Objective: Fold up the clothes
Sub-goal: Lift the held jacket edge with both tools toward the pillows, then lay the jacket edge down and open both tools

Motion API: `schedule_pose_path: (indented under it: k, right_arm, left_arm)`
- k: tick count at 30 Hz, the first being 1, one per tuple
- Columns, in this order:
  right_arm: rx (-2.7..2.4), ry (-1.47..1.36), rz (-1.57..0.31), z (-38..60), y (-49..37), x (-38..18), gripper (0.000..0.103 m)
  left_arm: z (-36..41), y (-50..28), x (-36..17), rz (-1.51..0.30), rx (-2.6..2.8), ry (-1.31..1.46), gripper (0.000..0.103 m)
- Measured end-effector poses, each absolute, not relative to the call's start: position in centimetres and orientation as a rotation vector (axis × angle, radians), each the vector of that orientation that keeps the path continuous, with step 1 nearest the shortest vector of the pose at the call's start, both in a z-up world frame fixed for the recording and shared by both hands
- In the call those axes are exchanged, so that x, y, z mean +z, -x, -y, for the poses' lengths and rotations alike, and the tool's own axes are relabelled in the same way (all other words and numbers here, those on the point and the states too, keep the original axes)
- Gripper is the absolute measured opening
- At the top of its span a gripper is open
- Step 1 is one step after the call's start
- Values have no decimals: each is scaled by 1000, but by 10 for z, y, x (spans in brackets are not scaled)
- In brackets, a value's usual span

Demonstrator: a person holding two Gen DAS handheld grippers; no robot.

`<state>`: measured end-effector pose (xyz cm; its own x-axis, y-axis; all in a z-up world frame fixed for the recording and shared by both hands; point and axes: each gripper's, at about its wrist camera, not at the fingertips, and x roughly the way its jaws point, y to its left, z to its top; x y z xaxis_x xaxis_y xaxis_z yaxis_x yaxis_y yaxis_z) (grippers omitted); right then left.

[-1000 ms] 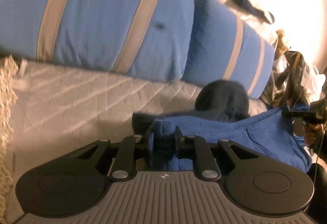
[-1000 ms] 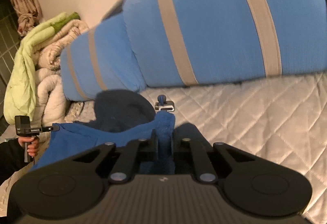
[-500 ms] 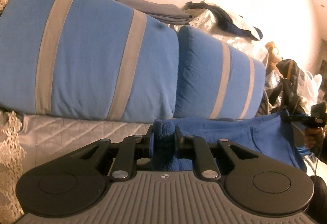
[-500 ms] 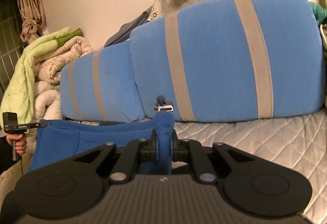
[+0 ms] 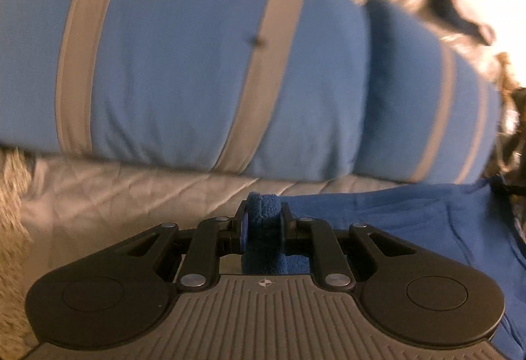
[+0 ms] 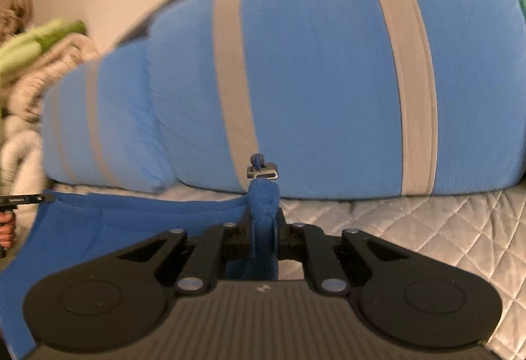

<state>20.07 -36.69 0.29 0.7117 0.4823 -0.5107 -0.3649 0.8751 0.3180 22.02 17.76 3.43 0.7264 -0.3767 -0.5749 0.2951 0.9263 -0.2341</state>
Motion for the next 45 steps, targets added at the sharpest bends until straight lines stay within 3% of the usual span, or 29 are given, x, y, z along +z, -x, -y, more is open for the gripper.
schedule_pose_path:
  k: [13,15,16,18,20,26,29,34,41,45]
  right_arm:
    - [401,-145,-778,340,-246,-59,11]
    - [383,-98,-790,337,-243,-57,33]
    - [366,-72,-792,337,-241,-55,43]
    - [354,-52,-781,338,-235,-45,54]
    - [328,-31,-761,339,-227,-31,91]
    - [365,8,-645,328,-184,28,93]
    - [417,-21,-673,298,-176,34,95]
    - [474,-55,-757,241,-176,30,96]
    - [410,-18,-867,172,-223,-23,95]
    - [367,18,-881,170,-236,-67,101]
  left_arm:
    - [-154,-252,-24,-811,-264,5,21]
    - [-153,-247,-19,-826,-245,-21,27]
    - [-153,-244,-15,-826,-230,-37,38]
    - [-153,-236,-1,-818,-199,-65,47]
    - [-153,-227,21,-792,-193,-61,58]
    - [-107,-185,82,-735,-297,-125,69]
    - [-64,-167,94,-721,-392,-158,74]
    - [-7,-182,76,-787,-390,-119,74]
    - [12,-226,12,-915,-289,-34,75]
    - [6,-229,-11,-872,-280,-3,88]
